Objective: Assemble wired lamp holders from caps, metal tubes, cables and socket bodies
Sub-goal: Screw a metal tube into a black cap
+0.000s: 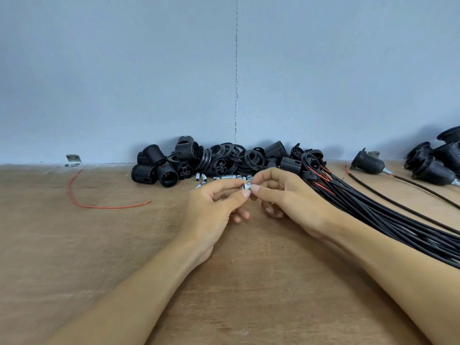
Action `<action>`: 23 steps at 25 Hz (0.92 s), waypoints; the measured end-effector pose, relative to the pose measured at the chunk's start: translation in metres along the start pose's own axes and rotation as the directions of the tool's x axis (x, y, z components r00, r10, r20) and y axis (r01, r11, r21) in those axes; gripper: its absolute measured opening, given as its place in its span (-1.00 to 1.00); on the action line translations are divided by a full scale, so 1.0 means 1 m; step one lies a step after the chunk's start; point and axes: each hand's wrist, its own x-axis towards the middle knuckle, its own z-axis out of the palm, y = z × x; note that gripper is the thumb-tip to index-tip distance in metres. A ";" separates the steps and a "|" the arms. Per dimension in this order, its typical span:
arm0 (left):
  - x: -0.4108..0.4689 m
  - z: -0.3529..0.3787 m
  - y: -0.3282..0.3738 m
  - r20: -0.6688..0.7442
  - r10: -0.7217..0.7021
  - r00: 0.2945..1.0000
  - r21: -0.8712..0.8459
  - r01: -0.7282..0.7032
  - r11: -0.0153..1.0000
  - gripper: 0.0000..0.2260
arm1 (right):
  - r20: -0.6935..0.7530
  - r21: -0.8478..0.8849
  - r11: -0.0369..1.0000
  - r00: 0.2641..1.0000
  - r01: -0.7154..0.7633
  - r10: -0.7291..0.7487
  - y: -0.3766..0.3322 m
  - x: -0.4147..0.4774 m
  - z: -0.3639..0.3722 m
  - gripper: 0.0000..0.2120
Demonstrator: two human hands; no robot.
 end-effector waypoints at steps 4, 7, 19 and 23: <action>0.000 0.001 0.000 0.006 0.004 1.000 0.009 -0.004 1.000 -0.85 | 0.037 -0.002 0.992 0.991 -0.130 0.130 0.000 0.002 0.000 -0.53; 0.000 0.001 -0.001 -0.010 0.015 1.000 0.027 -0.015 1.000 -0.84 | 0.143 0.123 0.978 0.978 -0.169 0.151 -0.002 0.000 -0.004 -0.72; 0.001 0.001 -0.002 0.052 -0.034 0.998 0.071 0.031 0.997 -0.65 | 0.010 0.142 0.983 0.993 -0.118 0.118 0.003 0.003 -0.009 -0.81; 0.002 -0.001 -0.003 0.030 -0.016 0.999 0.088 0.014 0.996 -0.89 | 0.013 0.119 0.986 0.993 -0.118 0.117 0.005 0.004 -0.010 -0.81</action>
